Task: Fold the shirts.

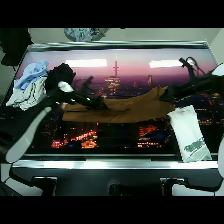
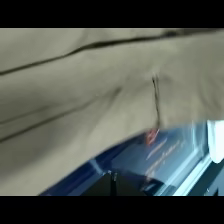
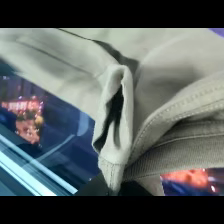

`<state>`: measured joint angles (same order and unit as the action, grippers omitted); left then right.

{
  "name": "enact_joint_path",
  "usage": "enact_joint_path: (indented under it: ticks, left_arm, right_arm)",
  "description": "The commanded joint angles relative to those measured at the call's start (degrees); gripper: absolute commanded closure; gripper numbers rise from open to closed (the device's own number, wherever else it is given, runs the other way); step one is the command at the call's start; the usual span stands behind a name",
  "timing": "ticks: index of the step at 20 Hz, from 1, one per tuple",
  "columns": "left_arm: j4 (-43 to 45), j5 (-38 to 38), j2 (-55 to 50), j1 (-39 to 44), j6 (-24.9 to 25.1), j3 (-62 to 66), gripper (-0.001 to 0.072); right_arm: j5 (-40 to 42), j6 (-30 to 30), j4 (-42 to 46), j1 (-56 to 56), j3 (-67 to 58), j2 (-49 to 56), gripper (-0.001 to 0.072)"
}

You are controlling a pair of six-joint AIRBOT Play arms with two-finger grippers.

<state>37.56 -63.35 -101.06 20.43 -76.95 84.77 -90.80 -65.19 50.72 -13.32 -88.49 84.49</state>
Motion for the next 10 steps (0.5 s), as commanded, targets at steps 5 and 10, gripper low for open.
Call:
enact_joint_path:
  ticks: [5, 10]
  left_arm:
    - [-1.9, 7.4, -11.4, 10.9, -8.3, 8.1, 0.0682]
    - [-13.4, 12.1, -14.7, 16.2, -6.8, 8.2, 0.0682]
  right_arm:
    - [-3.7, -3.2, -0.1, 0.0, -0.1, -14.5, 0.0682]
    - [-3.3, -4.8, -0.4, -0.1, -0.1, -19.1, 0.0681]
